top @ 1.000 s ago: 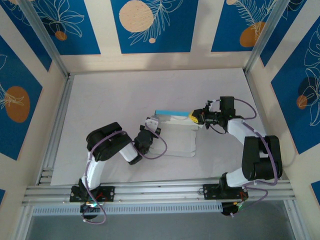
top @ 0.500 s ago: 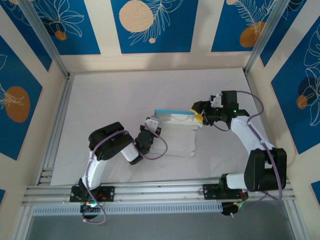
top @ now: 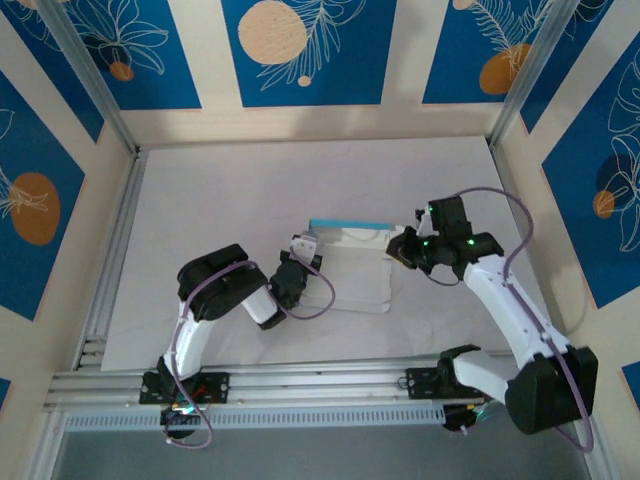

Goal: Fold the paper box

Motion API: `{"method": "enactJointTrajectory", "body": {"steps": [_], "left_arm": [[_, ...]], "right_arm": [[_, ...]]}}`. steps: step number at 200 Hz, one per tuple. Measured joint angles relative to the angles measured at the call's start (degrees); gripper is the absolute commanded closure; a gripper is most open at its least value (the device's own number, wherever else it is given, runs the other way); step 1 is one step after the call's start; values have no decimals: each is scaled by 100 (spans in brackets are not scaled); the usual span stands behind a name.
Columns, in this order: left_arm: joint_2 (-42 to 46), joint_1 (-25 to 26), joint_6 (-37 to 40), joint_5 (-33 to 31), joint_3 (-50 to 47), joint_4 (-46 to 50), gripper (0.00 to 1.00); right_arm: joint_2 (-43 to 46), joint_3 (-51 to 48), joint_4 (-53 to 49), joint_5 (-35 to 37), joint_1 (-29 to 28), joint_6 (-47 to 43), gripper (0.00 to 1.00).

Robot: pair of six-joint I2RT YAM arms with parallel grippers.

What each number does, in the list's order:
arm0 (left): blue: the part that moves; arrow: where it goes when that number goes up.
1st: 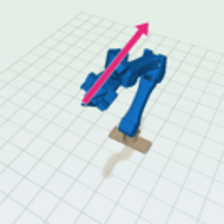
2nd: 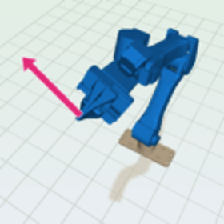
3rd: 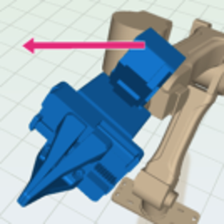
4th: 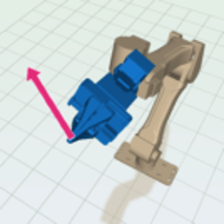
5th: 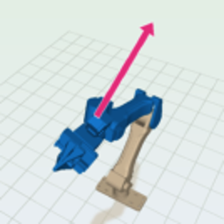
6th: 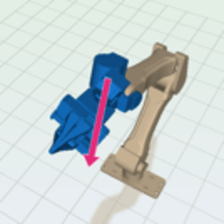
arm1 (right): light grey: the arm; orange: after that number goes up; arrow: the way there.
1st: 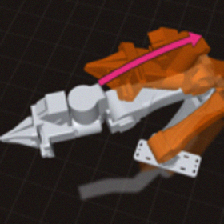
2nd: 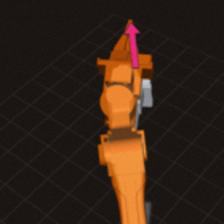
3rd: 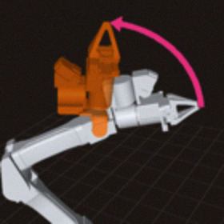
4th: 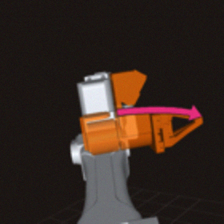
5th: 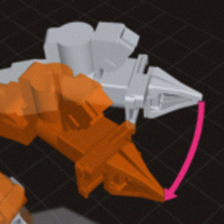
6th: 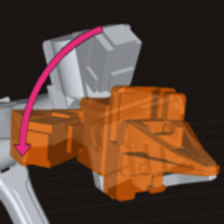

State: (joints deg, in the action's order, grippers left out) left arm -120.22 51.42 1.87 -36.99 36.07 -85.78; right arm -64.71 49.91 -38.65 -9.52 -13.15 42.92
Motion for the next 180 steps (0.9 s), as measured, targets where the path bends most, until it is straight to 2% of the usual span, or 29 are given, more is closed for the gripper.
{"method": "enactJointTrajectory", "body": {"steps": [16,43,71,112,142,180], "left_arm": [[0,0,-2,-9,0,0,100],[0,4,-15,-17,0,0,100],[0,9,-26,-17,0,0,100],[0,9,-37,-20,0,-2,100],[0,9,-33,-22,0,0,100],[0,9,-20,-20,0,0,100]], "right_arm": [[-411,-214,13,264,-39,-66,85],[-1189,-225,186,708,15,-186,85],[-2144,39,516,942,302,-286,84],[-3005,389,1047,887,785,-411,76],[-3386,660,1281,758,798,-503,73],[-3451,664,1626,568,743,-586,71]]}}
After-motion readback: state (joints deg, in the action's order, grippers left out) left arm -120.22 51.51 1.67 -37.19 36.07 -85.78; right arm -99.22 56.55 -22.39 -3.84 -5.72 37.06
